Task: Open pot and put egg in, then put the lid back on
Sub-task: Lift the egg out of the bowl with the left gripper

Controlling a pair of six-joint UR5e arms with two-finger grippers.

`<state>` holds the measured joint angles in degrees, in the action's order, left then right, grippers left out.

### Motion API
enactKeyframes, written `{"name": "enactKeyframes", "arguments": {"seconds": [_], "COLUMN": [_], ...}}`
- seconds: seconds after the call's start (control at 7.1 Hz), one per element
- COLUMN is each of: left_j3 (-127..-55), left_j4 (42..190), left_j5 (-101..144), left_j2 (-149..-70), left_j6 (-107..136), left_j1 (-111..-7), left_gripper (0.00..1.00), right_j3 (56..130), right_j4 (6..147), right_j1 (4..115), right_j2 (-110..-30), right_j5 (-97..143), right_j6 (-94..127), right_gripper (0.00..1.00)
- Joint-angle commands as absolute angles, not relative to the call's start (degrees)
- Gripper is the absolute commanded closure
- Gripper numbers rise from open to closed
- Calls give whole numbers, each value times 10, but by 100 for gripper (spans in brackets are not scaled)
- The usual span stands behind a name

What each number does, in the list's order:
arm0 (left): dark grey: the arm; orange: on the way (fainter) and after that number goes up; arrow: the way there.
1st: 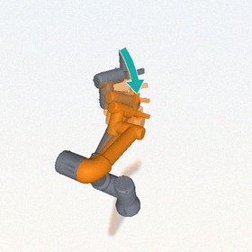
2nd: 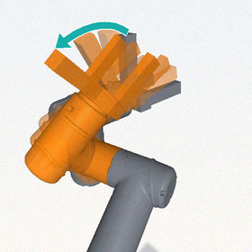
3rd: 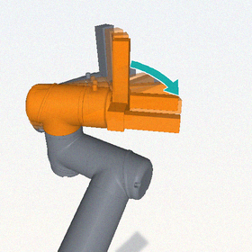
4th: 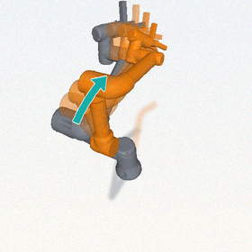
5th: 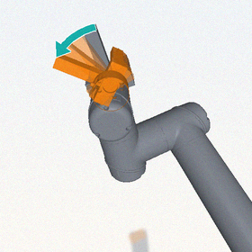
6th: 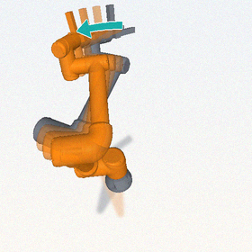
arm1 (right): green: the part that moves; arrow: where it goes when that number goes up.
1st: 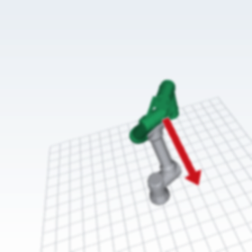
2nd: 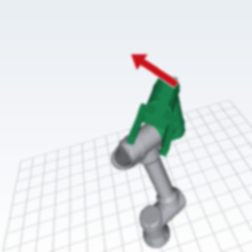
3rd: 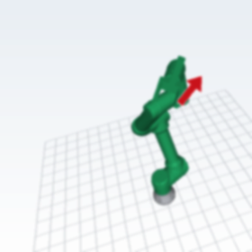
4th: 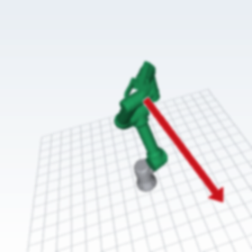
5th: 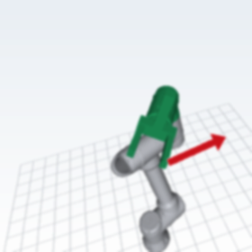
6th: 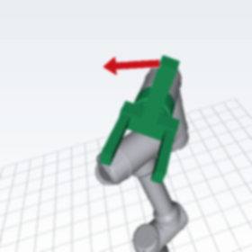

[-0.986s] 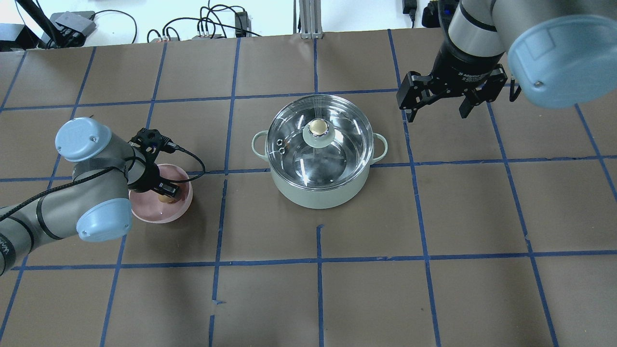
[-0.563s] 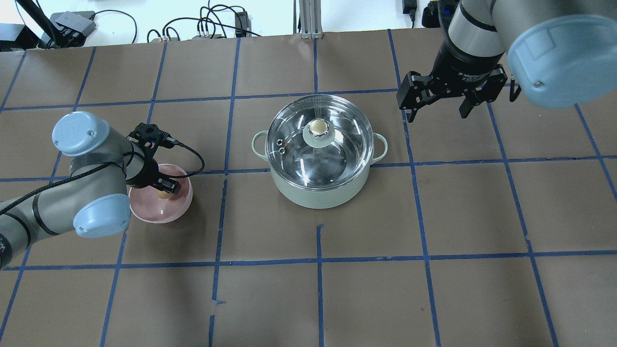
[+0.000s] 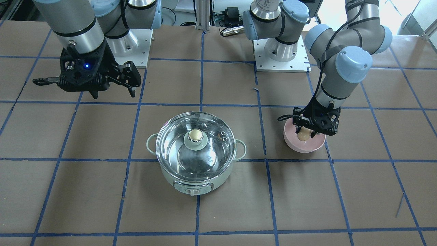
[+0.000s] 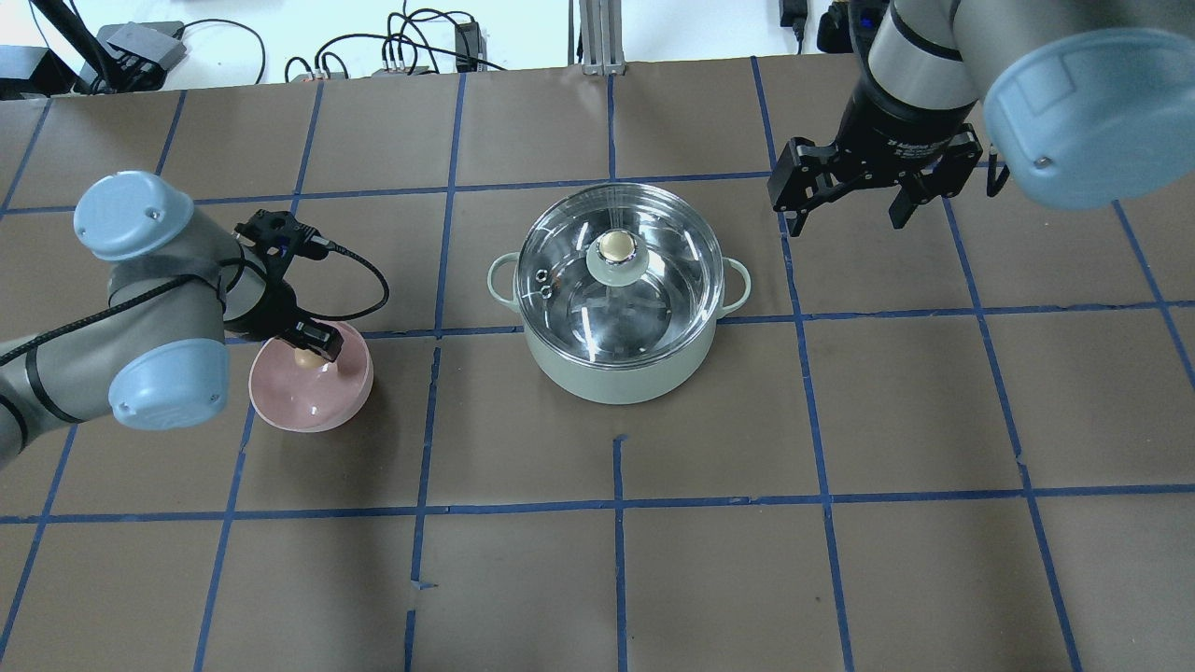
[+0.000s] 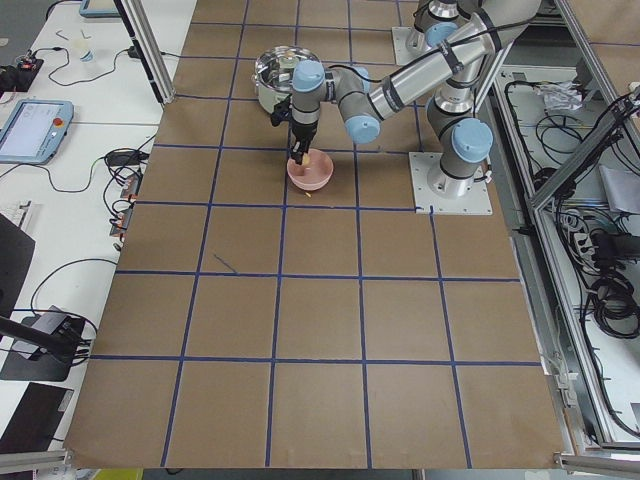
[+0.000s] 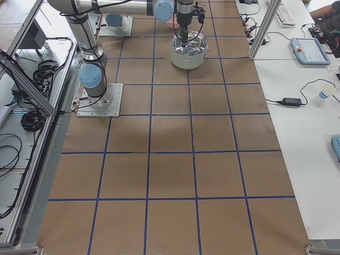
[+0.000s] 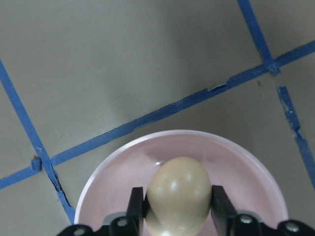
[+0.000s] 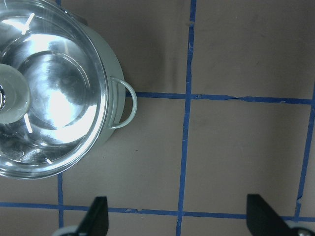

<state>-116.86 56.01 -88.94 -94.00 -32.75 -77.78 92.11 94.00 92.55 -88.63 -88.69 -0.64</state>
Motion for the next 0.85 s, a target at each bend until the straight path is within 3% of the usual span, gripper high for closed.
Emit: {"name": "enactKeyframes", "arguments": {"seconds": [0.0, 0.28, 0.7], "left_j3": [-1032, -889, -897], "left_j4": [749, 892, 897], "left_j5": [-901, -918, -915], "left_j2": [-915, -918, -912], "left_j6": [-218, -114, -63], "left_j1": [-847, -926, -939], "left_gripper": [96, 96, 96], "right_j3": [921, 921, 921], "right_j4": [940, 940, 940], "right_j1": [925, 925, 925], "right_j2": [-886, -887, -886], "right_j5": [-887, -887, -887], "right_j6": [-7, -8, -11], "right_gripper": [0, 0, 0]}}
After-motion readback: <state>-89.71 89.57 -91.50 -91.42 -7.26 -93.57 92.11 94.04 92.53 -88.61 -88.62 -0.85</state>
